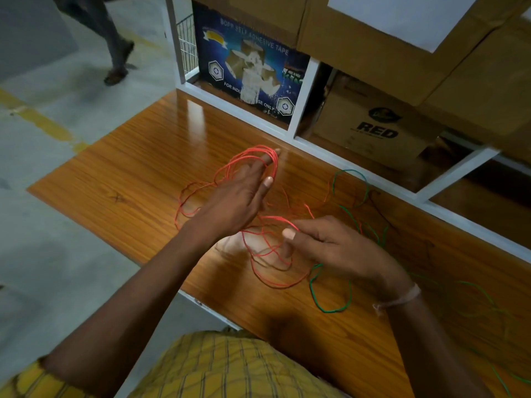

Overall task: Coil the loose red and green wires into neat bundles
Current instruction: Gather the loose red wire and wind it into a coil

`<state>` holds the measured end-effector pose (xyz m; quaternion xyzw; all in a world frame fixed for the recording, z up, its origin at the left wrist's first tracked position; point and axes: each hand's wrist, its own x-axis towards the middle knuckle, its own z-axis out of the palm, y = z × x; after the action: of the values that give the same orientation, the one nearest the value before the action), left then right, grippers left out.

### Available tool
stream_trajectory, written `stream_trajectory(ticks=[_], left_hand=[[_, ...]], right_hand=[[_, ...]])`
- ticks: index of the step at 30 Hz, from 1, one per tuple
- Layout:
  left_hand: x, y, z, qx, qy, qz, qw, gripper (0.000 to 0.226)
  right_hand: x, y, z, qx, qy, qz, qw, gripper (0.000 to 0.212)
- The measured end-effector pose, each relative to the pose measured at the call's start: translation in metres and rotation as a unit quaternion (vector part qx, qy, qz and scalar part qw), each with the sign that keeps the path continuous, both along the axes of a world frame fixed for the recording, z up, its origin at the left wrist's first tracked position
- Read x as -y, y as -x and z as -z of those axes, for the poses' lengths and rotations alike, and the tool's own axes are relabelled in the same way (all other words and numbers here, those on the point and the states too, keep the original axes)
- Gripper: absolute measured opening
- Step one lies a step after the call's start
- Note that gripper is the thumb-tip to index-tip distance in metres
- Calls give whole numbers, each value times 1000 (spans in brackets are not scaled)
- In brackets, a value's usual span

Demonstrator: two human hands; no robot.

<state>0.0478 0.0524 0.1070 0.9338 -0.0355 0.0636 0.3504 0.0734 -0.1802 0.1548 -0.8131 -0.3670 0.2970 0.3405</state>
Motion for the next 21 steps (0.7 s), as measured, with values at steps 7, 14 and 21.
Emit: stream_trajectory(ticks=[7,14,21], left_hand=[[-6,17,-8,-190,294,155,924,46],[-7,27,-12,-221,454,199,840,44],[-5,32,-13,-248,475,228,813,47]], right_hand=[[16,-27,-16,97,-98,59,989,28],[17,-58,-5,180,-149,166,958,31],[1,-71,6,190,-178,222,940,26]])
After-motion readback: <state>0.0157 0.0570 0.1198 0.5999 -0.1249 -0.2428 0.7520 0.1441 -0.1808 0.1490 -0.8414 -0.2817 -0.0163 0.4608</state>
